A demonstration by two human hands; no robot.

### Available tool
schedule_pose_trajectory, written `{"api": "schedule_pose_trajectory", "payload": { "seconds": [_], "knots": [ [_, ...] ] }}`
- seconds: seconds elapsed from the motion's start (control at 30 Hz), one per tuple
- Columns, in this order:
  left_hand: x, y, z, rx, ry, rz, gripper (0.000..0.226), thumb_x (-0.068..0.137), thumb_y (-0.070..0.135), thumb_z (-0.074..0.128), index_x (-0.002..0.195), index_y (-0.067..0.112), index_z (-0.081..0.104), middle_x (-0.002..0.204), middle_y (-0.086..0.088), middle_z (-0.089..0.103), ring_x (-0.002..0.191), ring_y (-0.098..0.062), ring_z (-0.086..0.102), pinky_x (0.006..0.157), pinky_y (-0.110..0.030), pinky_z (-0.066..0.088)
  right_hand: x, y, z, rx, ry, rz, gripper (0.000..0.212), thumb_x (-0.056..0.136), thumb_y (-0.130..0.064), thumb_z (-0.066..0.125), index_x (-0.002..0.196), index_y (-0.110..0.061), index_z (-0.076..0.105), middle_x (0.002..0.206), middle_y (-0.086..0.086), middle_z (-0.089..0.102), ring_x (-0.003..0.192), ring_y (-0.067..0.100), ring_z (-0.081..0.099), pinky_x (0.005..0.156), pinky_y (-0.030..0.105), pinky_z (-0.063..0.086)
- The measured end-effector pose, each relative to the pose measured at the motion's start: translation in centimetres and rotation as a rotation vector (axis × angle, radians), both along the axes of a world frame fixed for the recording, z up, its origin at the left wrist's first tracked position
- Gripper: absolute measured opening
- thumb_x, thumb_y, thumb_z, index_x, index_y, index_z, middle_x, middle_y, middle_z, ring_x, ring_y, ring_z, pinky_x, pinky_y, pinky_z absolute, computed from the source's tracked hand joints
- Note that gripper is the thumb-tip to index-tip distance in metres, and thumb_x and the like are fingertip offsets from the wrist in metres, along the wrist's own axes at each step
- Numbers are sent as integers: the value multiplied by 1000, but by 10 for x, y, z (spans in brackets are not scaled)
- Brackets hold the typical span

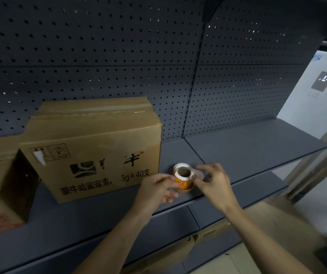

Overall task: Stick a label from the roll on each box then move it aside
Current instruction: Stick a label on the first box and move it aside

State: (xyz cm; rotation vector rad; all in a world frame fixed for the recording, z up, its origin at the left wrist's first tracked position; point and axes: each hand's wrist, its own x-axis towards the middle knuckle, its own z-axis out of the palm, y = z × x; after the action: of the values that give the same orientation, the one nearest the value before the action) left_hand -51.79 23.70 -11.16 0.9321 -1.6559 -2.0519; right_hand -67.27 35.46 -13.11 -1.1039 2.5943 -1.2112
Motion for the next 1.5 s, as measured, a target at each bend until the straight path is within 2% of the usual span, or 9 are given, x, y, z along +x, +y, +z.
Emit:
{"api": "schedule_pose_trajectory", "payload": {
  "seconds": [0.13, 0.27, 0.4, 0.6, 0.77, 0.9, 1.13, 1.3, 1.5],
  "knots": [
    [0, 9, 8, 31, 49, -16, 17, 95, 16, 64, 101, 2, 71, 91, -12, 78, 75, -26, 73, 65, -30, 56, 7, -2, 3, -94, 147, 6, 14, 91, -10, 67, 102, -16, 73, 98, -3, 69, 84, 8, 62, 74, 7, 43],
    [-2, 16, 11, 99, 120, -32, 16, 94, 19, 66, 104, 11, 75, 97, -10, 78, 92, -29, 74, 78, -31, 60, 25, -3, 6, -167, 308, 106, 13, 87, -12, 72, 99, -15, 68, 95, -5, 65, 85, 7, 60, 76, 17, 47],
    [1, 13, 11, 37, 195, -93, 17, 95, 15, 64, 106, 15, 77, 103, -11, 77, 91, -19, 71, 89, -35, 55, 32, -6, 5, -200, 474, 200, 13, 90, -26, 66, 91, -13, 67, 90, -3, 63, 85, 13, 59, 73, 18, 45],
    [1, 5, 5, -76, 176, -86, 28, 94, 6, 62, 109, 24, 77, 101, -7, 77, 89, -17, 70, 85, -35, 54, 29, -5, 4, -144, 531, 274, 25, 90, -33, 62, 102, -15, 75, 104, -7, 68, 93, 16, 60, 81, 32, 52],
    [-4, 3, 6, -135, 105, -11, 30, 93, -3, 54, 98, 15, 77, 89, -10, 77, 78, -18, 70, 77, -35, 57, 27, 4, 15, -111, 420, 345, 31, 83, -40, 64, 105, -21, 75, 108, -15, 62, 103, 10, 56, 87, 28, 46],
    [-2, -2, -1, -414, 10, -31, 18, 88, 4, 57, 86, 11, 74, 75, -14, 68, 66, -16, 60, 64, -27, 49, 23, 4, 23, -219, 223, 327, 25, 91, -40, 59, 104, -26, 74, 108, -24, 58, 109, 3, 56, 92, 17, 43],
    [2, 4, 2, -705, -29, -77, 45, 87, 8, 62, 75, 51, 63, 75, 4, 63, 68, -7, 59, 64, -16, 46, 19, -2, 22, -134, 273, 400, 30, 93, -41, 58, 111, -22, 74, 110, -15, 66, 107, 3, 59, 92, 36, 49],
    [6, 1, 1, -816, 22, -130, 20, 92, 8, 59, 88, 26, 66, 72, -6, 59, 68, -23, 57, 66, -39, 48, 19, -3, 26, -154, 222, 430, 23, 92, -38, 61, 104, -23, 74, 105, -21, 67, 104, 2, 60, 91, 36, 50],
    [8, -6, -4, -907, 21, -170, 19, 93, 6, 59, 95, 23, 68, 78, -1, 60, 71, -16, 58, 68, -37, 48, 18, -3, 31, -150, 174, 449, 8, 91, -21, 70, 97, -22, 76, 93, -29, 63, 98, 3, 61, 86, 20, 47]
  ]
}}
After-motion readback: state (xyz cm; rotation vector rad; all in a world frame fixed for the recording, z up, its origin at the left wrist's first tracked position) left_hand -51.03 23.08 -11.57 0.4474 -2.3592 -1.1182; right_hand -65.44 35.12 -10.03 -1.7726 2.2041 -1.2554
